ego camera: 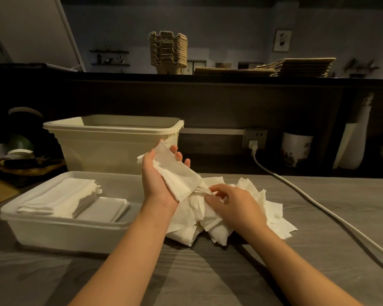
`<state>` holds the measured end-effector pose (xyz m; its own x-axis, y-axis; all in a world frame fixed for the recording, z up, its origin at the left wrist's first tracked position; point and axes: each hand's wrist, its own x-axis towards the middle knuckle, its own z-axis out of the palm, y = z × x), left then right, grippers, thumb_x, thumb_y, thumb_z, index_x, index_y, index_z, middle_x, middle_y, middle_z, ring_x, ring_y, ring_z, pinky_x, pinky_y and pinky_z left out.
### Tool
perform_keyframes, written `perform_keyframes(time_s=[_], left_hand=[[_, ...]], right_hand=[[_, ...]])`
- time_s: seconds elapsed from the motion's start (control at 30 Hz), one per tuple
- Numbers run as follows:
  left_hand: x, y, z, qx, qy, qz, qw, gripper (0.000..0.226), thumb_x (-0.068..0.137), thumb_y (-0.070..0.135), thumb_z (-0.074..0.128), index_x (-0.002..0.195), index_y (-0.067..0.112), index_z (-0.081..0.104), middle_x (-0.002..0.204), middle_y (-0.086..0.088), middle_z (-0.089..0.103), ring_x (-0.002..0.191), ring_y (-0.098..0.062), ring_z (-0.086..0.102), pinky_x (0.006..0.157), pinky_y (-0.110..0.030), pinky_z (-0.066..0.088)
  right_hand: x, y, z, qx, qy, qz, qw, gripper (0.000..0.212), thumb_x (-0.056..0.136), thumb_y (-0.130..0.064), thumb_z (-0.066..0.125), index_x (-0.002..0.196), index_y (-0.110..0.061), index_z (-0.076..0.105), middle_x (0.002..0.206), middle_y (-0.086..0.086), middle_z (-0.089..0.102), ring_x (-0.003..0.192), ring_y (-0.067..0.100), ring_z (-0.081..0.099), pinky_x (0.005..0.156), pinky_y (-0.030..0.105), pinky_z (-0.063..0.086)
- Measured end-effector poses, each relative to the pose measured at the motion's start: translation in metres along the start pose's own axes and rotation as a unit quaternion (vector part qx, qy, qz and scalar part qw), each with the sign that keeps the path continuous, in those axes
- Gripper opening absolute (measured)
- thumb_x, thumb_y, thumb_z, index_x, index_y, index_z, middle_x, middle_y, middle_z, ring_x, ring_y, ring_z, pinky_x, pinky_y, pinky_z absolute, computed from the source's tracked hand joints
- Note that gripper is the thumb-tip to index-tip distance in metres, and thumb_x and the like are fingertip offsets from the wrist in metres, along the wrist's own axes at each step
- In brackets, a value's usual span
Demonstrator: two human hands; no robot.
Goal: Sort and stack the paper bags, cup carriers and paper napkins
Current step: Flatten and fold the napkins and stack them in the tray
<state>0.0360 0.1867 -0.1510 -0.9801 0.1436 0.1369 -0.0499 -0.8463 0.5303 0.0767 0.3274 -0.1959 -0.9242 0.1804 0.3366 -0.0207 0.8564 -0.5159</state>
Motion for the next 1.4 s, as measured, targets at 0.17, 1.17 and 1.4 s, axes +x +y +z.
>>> perform_keyframes(time_s=[0.17,1.17,1.4], left_hand=[[0.000,-0.001,-0.001,0.008,-0.001,-0.005,1.000,0.027,0.092,0.037,0.045,0.102,0.018,0.061,0.087,0.000,0.062,0.075,-0.011,0.058,0.079,-0.032,0.051],[-0.005,-0.026,-0.001,0.225,-0.088,-0.226,0.944,0.048,0.090,0.050,0.050,0.118,0.012,0.060,0.101,-0.012,0.069,0.093,-0.027,0.065,0.080,-0.038,0.053],[0.001,-0.031,-0.007,0.185,-0.110,-0.226,0.950,0.039,0.092,0.043,0.051,0.114,0.012,0.060,0.093,-0.012,0.068,0.084,-0.025,0.064,0.077,-0.038,0.051]], right_hand=[[-0.001,-0.003,-0.001,0.052,0.030,0.031,0.998,0.028,0.091,-0.047,0.050,0.114,-0.033,0.060,0.091,-0.017,0.054,0.081,0.001,0.053,0.075,0.023,0.050],[-0.010,-0.012,-0.024,0.590,0.057,0.007,0.806,0.019,0.086,-0.035,0.053,0.100,-0.024,0.062,0.090,-0.007,0.069,0.080,0.011,0.068,0.062,0.024,0.055],[-0.011,-0.015,-0.029,0.637,-0.007,0.008,0.770,0.017,0.092,-0.025,0.049,0.100,-0.026,0.064,0.091,-0.002,0.070,0.077,0.012,0.068,0.063,0.027,0.057]])
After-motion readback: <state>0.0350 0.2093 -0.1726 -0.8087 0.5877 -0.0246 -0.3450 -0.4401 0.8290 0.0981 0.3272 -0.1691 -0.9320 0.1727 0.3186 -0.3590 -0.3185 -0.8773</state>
